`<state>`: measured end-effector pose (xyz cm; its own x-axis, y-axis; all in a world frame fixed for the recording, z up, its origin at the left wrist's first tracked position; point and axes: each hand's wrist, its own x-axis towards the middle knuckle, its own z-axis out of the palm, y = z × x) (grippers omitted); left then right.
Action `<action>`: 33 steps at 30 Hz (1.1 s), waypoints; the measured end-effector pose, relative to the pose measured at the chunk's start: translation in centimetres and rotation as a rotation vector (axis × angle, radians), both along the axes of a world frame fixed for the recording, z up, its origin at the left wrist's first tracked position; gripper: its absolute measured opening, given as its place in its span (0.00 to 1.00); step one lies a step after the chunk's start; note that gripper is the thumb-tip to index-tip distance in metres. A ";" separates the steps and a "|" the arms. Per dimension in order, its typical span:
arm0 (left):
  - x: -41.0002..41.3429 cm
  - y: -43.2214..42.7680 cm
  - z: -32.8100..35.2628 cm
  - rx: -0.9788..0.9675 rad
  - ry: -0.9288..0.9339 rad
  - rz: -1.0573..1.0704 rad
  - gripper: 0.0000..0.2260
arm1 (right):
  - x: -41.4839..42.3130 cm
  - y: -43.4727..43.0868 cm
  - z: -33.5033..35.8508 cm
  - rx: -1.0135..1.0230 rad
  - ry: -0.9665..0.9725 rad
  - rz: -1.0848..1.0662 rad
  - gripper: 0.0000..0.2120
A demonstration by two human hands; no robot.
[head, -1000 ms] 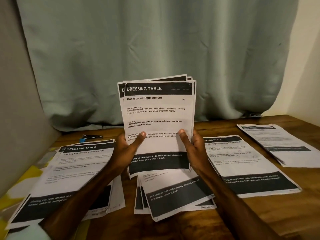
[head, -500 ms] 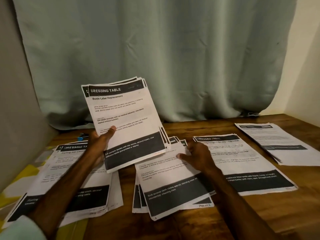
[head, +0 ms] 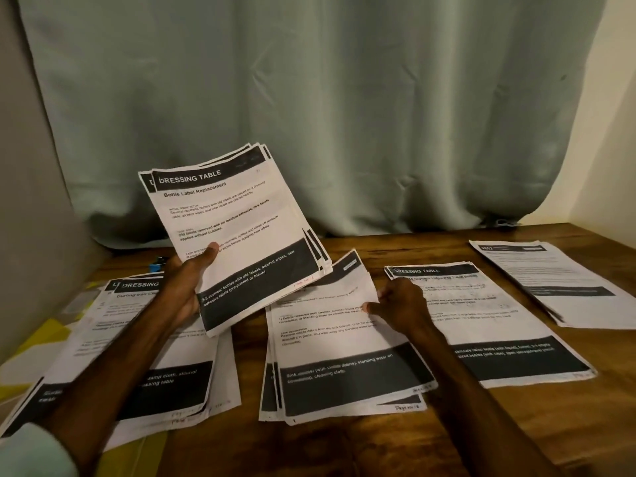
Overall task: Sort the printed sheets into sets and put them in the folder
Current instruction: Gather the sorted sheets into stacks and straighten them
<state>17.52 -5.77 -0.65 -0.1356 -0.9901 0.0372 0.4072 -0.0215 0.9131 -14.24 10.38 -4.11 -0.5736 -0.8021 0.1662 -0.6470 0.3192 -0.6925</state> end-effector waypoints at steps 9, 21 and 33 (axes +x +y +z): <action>-0.1 0.5 0.7 0.033 0.016 0.025 0.16 | -1.8 0.9 1.4 -0.358 -0.519 -0.038 0.09; 0.0 0.6 0.8 0.031 0.001 -0.018 0.18 | -2.1 1.0 2.1 -0.404 -0.732 -0.018 0.13; 0.0 0.2 0.2 0.013 -0.012 -0.017 0.18 | -1.9 1.2 2.2 -0.429 -0.692 -0.006 0.06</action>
